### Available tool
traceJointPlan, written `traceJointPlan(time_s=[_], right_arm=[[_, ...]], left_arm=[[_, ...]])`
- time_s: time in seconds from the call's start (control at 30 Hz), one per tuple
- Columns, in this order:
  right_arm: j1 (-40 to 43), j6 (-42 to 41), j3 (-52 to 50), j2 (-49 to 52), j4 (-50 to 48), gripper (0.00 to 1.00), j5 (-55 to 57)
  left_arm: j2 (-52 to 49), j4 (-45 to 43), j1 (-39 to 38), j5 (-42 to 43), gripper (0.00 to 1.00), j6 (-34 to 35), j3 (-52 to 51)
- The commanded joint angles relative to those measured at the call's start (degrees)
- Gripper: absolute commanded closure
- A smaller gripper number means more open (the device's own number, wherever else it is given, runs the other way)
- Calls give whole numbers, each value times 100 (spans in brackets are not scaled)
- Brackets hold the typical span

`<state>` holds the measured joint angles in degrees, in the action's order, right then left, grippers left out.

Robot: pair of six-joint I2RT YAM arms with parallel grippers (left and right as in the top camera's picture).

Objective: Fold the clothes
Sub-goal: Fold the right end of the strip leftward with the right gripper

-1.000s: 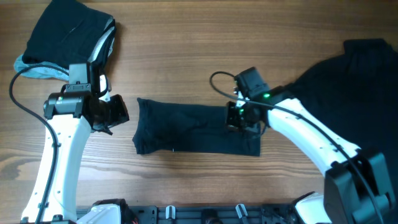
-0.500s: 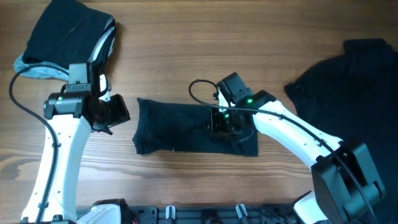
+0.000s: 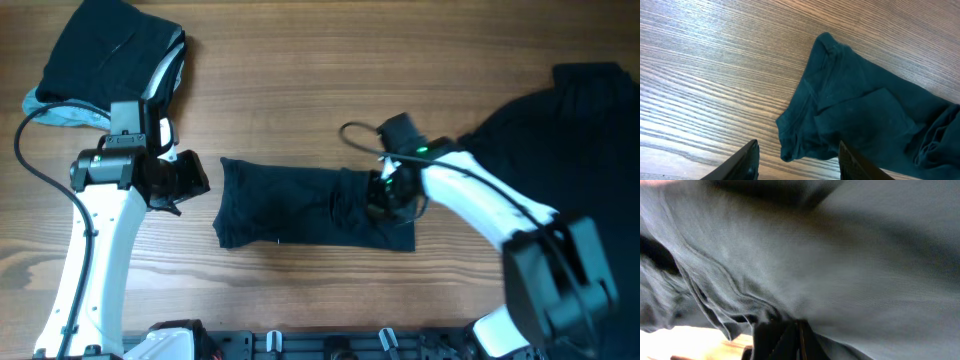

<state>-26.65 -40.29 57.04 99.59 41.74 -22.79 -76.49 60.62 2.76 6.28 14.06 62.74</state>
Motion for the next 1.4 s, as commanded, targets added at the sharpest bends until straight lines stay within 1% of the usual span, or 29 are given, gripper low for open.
traceJointPlan(time_s=[0.0,0.03,0.07,0.17,0.27,0.33,0.43,0.47,0.5,0.63,0.73,0.83,0.97,1.03,1.07,1.13,1.17,1.23,1.3,1.33,1.37], right_arm=[[-734,579,-59,284,-474,96,-1357],[-905,850,-44,275,-595,96,-1648],[-1023,953,11,254,-597,96,-1665],[-870,1010,144,-149,-531,95,-964],[-369,669,146,-470,-330,96,-490],[17,258,144,-433,-52,95,-103],[264,39,140,-254,57,95,92],[273,-52,140,-179,79,95,94],[271,-94,140,-28,120,95,87],[273,-190,140,409,157,96,28],[273,-190,140,439,114,96,28],[273,-181,140,439,70,96,33],[273,-168,140,439,68,95,55],[273,-170,140,439,63,95,55],[273,-168,140,439,57,95,57],[273,-170,140,439,50,96,59],[273,-170,140,439,52,96,59],[273,-170,140,439,57,96,96],[273,-168,140,439,57,96,98],[273,-170,140,439,59,96,98],[273,-168,140,439,74,96,96]], left_arm=[[74,-11,35,-13,46,-28,98],[74,-7,35,-11,44,-31,98],[74,9,35,-11,43,-28,98],[74,11,35,-11,36,-28,98],[72,7,35,35,30,-28,98],[66,4,35,98,27,-31,98],[-17,0,35,378,26,-35,96],[-66,4,35,413,22,-35,96],[-173,9,35,468,18,-111,92],[-907,-59,35,1034,16,-752,87],[-1670,-177,35,1200,15,-1119,87],[-2586,-297,35,1235,24,-1198,87],[-3342,-398,33,1283,35,-1268,87],[-3541,-468,-11,1283,36,-1388,87],[-3611,-518,-74,1300,38,-1390,87],[-3683,-601,-262,1394,52,-1436,85],[-3683,-616,-367,1408,57,-1547,85],[-3683,-664,-586,1410,58,-1604,85],[-3683,-667,-839,1408,68,-1690,85],[-3683,-662,-905,1405,78,-1690,85],[-3683,-649,-940,1405,93,-1687,85]])
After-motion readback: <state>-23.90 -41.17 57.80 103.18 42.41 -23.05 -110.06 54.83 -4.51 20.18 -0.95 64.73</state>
